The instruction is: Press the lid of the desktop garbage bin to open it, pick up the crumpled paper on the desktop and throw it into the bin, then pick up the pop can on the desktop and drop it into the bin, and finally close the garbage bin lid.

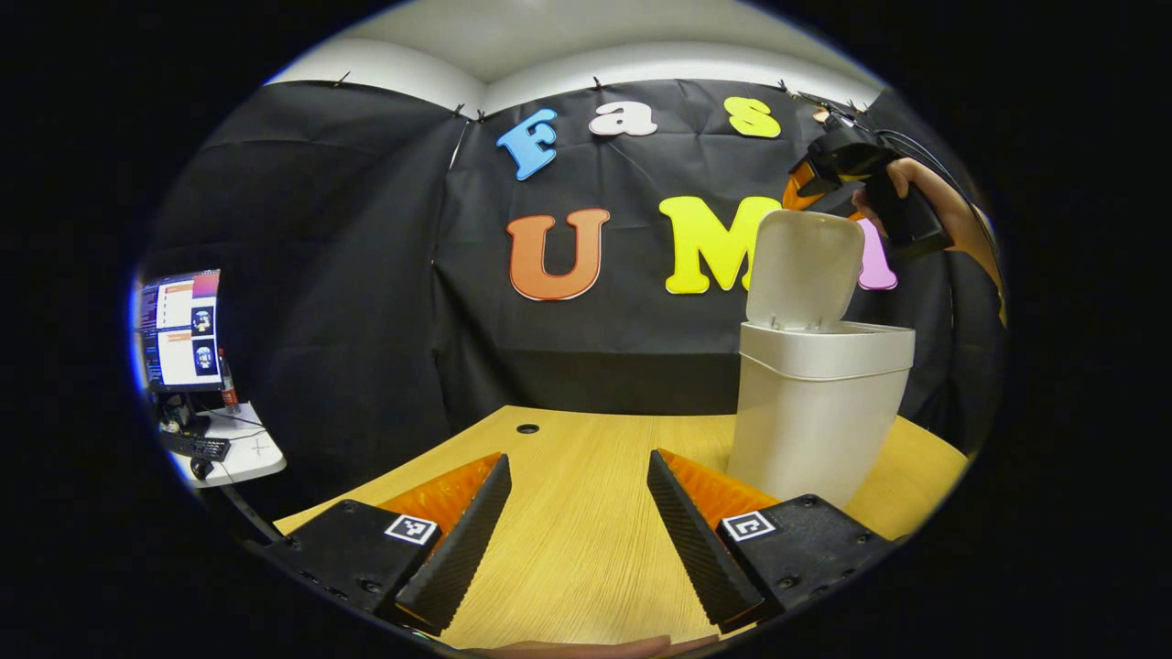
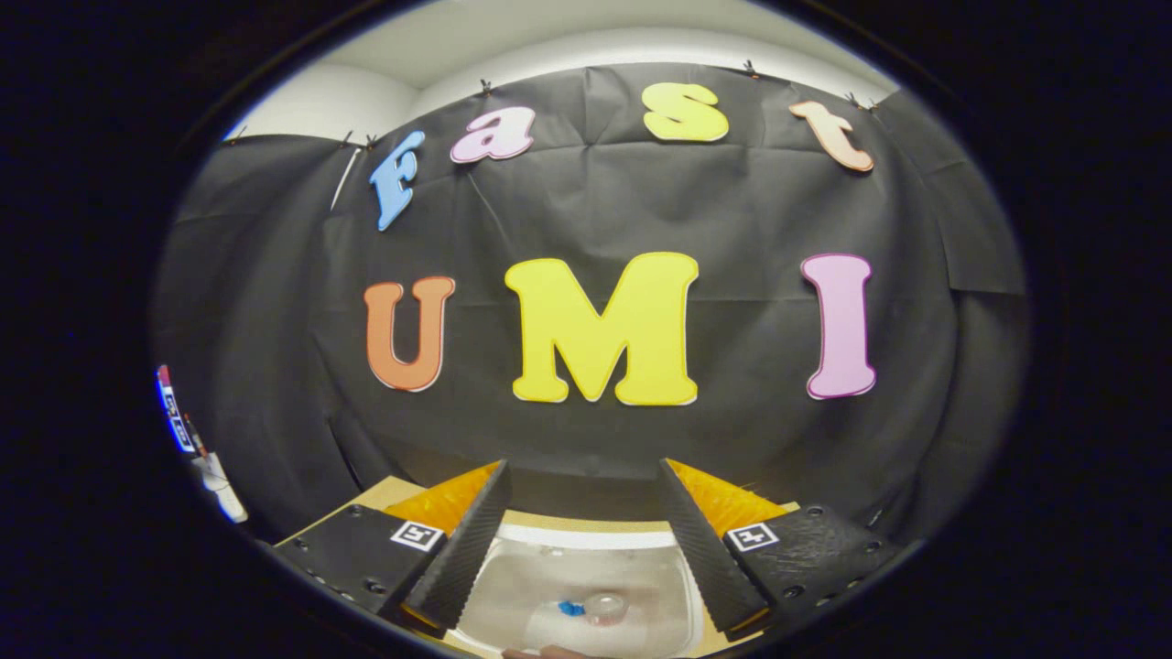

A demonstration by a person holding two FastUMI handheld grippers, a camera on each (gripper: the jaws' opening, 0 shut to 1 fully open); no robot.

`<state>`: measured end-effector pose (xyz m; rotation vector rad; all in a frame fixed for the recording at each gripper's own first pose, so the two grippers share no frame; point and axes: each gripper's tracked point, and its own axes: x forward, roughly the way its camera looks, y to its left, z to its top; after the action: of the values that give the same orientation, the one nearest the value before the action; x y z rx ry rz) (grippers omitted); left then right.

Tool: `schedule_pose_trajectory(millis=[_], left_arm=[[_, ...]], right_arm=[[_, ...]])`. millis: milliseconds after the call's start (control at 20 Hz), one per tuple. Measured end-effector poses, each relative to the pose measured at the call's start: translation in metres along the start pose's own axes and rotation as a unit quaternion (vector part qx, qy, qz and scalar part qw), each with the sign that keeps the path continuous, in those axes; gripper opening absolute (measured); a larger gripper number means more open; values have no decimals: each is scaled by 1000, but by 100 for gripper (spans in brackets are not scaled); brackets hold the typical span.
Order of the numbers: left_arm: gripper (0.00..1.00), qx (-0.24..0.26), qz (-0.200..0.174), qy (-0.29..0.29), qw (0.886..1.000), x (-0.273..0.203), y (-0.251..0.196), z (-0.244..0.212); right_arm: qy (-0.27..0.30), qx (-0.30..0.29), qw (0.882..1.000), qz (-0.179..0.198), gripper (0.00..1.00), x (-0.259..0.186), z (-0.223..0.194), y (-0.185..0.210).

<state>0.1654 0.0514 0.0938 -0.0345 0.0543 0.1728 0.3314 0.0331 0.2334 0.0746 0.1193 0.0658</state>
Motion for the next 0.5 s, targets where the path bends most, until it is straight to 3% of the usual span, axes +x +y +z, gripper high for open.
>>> schedule_pose_trajectory(millis=[500], left_arm=[[96, 5, 2, -9, 1000, -31, 1, 9]], right_arm=[[65, 5, 998, -18, 96, -25, -57, -6]])
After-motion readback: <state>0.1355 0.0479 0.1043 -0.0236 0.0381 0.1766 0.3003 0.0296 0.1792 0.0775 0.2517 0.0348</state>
